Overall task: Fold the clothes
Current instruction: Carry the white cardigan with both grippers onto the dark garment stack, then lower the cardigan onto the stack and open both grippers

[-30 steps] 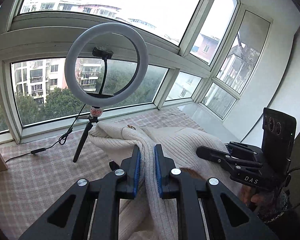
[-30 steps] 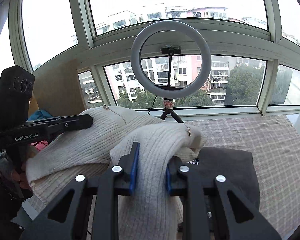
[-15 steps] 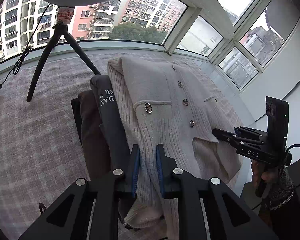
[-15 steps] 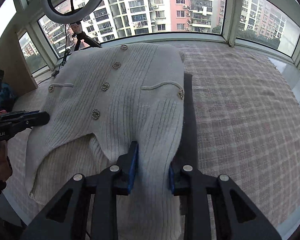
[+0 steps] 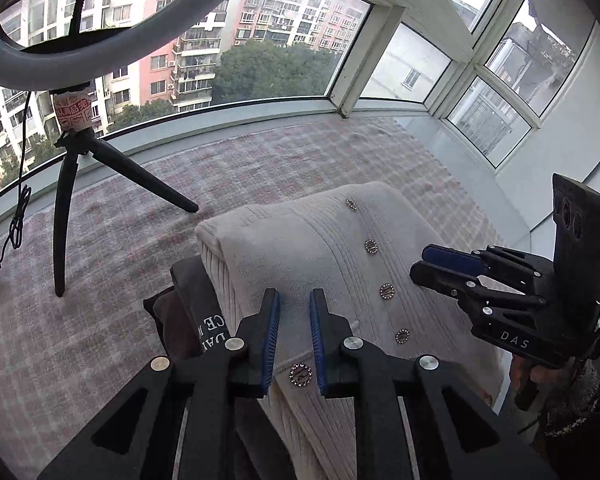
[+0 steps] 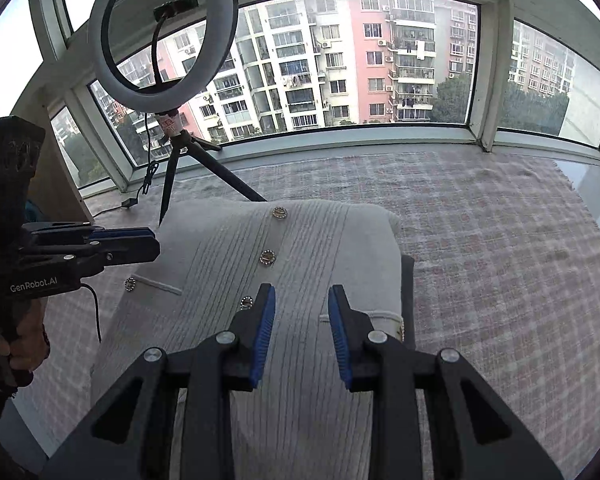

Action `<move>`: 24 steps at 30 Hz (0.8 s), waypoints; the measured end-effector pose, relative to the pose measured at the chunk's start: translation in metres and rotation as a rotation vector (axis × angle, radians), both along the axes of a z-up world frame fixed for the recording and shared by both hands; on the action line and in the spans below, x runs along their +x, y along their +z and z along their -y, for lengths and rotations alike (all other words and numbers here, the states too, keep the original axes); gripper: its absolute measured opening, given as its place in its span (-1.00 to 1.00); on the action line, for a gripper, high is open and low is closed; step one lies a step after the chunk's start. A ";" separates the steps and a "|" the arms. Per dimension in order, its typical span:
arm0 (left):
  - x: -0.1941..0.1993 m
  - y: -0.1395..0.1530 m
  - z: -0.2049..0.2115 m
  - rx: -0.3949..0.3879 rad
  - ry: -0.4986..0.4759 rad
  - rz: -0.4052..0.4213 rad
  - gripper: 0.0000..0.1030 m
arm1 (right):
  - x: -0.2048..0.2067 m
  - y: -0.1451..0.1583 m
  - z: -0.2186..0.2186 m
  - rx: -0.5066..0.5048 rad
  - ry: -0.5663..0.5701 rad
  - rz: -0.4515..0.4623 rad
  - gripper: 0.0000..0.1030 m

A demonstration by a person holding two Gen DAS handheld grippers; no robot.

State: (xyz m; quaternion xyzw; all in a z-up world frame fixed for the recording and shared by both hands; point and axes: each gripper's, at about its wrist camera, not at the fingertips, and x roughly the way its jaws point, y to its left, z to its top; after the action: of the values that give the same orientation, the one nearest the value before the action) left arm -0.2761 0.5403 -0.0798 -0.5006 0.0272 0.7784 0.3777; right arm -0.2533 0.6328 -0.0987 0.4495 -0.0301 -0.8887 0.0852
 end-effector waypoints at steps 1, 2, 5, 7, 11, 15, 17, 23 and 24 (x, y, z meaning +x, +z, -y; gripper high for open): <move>0.000 -0.004 0.004 0.005 0.007 0.014 -0.73 | -0.006 -0.012 0.003 0.016 0.000 0.024 -0.47; 0.000 -0.008 0.009 0.012 0.015 0.025 -0.76 | -0.008 -0.016 0.004 0.019 -0.006 0.025 -0.46; 0.028 0.010 0.043 0.050 0.004 -0.027 -0.76 | 0.003 0.002 0.004 0.007 -0.020 -0.001 -0.46; 0.053 0.019 0.069 0.068 -0.031 -0.040 -0.68 | 0.022 0.020 0.008 0.009 0.006 -0.031 -0.46; 0.086 0.014 0.093 0.071 -0.094 -0.006 -0.64 | 0.063 0.039 0.014 0.008 0.029 -0.069 -0.46; 0.096 0.003 0.078 0.044 -0.136 -0.009 -0.60 | 0.083 0.033 0.007 -0.036 -0.014 -0.063 -0.44; 0.097 -0.003 0.071 0.012 -0.143 -0.017 -0.60 | 0.088 0.029 0.003 -0.056 -0.032 -0.052 -0.44; 0.110 -0.010 0.068 -0.059 -0.211 -0.075 -0.45 | 0.092 0.009 -0.002 -0.109 -0.028 0.005 -0.44; 0.113 -0.012 0.067 -0.068 -0.227 -0.078 -0.44 | 0.090 0.005 -0.003 -0.116 -0.032 0.018 -0.44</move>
State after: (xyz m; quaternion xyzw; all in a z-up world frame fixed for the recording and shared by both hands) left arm -0.1635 0.4733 -0.0917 -0.4760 0.1248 0.7482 0.4450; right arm -0.1629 0.6362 -0.0941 0.4513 -0.0895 -0.8826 0.0969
